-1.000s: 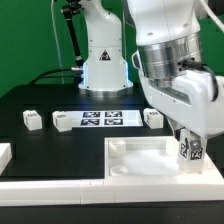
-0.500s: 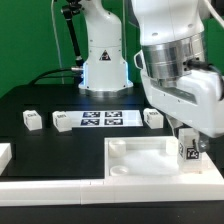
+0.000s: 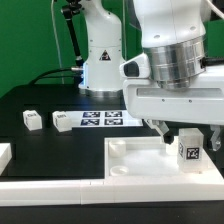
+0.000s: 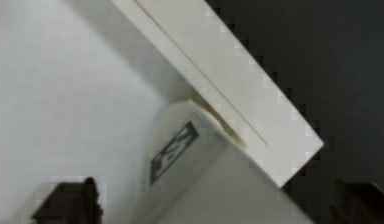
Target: Assemble square table
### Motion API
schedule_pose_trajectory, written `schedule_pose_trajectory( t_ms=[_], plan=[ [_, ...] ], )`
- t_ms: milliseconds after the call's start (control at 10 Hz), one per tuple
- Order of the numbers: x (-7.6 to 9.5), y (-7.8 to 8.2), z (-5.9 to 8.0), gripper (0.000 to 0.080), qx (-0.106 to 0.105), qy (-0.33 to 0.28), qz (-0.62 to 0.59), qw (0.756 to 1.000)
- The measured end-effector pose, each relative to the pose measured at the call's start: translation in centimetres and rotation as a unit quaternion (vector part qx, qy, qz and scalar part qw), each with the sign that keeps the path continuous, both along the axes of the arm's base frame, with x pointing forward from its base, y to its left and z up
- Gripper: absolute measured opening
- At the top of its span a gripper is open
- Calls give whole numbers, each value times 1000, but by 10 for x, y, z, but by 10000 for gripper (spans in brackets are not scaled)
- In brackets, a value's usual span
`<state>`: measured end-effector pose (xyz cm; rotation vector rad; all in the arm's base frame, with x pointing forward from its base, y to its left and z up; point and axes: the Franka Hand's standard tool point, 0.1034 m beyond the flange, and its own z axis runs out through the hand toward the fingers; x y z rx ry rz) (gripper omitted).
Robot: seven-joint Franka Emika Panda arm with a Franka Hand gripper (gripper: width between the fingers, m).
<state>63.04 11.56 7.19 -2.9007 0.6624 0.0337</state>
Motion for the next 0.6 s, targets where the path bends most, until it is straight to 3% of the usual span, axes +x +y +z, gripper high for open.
schedule_pose_trajectory(
  t_ms=[300, 400, 500, 600],
  plan=[
    [0, 1, 1, 649, -13, -13, 78, 997],
    [0, 1, 1, 518, -13, -13, 78, 997],
    [0, 1, 1, 518, -13, -12, 71, 997],
    [0, 1, 1, 334, -10, -5, 32, 999]
  ],
)
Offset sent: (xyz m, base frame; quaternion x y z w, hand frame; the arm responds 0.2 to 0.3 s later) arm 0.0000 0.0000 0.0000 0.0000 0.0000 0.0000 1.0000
